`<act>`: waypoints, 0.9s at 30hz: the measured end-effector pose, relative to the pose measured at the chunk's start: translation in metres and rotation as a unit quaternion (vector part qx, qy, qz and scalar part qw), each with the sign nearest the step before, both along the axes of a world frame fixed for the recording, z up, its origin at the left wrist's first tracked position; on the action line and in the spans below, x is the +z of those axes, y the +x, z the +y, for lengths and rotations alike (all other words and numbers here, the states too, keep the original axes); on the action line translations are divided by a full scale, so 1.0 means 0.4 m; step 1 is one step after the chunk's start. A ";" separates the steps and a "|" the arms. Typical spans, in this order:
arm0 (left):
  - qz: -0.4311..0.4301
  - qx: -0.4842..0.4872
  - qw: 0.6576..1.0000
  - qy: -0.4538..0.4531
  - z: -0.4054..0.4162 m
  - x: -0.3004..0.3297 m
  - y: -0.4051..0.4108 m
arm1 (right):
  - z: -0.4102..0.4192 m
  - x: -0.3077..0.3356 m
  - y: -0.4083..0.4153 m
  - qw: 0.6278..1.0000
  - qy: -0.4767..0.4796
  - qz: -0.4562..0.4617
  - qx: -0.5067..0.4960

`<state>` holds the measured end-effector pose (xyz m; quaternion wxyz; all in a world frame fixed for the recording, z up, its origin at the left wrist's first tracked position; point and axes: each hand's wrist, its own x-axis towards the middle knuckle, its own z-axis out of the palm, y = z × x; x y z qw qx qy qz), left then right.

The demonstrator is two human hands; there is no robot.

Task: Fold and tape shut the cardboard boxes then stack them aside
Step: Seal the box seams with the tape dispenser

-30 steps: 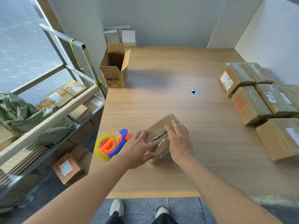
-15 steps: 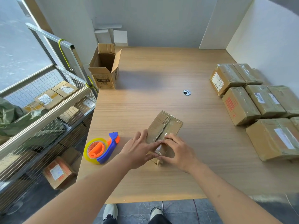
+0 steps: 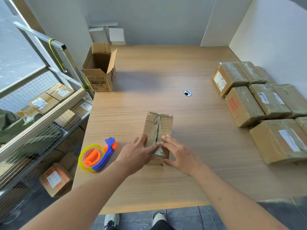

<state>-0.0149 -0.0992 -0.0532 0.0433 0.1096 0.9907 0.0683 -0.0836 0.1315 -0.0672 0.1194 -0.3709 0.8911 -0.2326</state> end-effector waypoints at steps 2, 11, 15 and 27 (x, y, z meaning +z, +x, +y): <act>0.021 0.003 1.000 -0.002 0.007 -0.004 -0.010 | -0.007 -0.005 -0.005 1.000 -0.006 0.011 -0.007; 0.102 -0.055 0.993 0.030 -0.021 -0.029 -0.059 | 0.002 -0.030 -0.013 0.989 0.014 0.113 -0.096; 0.079 -0.044 0.993 0.082 -0.021 -0.055 -0.075 | -0.002 -0.019 -0.012 0.982 0.011 0.071 -0.175; 0.075 -0.006 0.983 0.165 0.006 -0.087 -0.099 | -0.081 0.021 0.015 0.927 0.051 -0.026 -0.370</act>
